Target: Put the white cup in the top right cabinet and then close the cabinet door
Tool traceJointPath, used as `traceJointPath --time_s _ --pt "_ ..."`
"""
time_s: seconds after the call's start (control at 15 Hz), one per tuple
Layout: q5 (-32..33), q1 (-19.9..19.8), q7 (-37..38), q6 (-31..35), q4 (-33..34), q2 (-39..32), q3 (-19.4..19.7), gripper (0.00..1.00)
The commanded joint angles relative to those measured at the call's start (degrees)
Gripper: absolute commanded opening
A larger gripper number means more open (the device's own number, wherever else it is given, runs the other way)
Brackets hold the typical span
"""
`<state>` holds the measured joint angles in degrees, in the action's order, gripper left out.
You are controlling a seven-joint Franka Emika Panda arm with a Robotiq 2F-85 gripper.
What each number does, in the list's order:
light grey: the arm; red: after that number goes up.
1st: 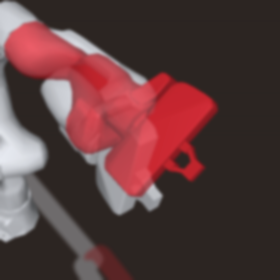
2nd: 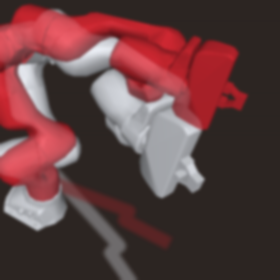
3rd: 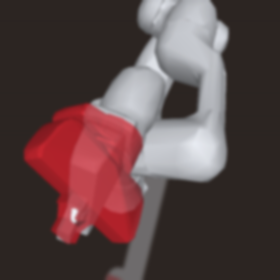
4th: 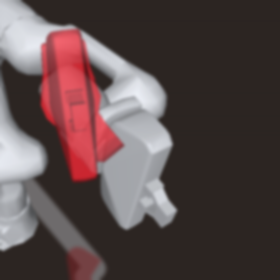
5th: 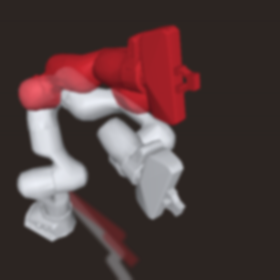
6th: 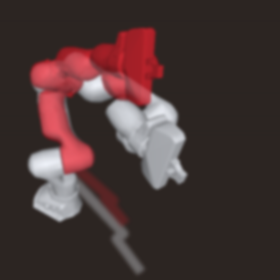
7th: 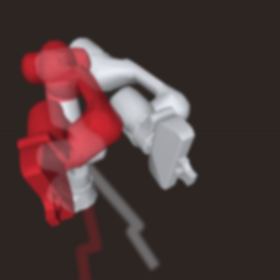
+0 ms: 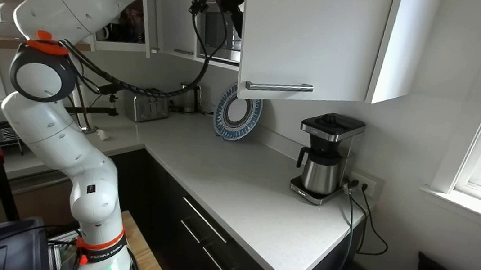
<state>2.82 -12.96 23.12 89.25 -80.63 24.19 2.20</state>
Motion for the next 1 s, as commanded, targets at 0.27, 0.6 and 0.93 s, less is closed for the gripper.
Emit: traceJointPath --time_s 0.27,0.6,0.93 --pt "0.96 2.56 -15.08 -13.32 7.5 1.49 4.78 1.0" --pt "1.39 2.68 -19.94 -22.49 12.02 1.43 6.69 1.0" --pt "5.35 3.52 -31.78 -19.44 13.87 1.54 10.37 1.0"
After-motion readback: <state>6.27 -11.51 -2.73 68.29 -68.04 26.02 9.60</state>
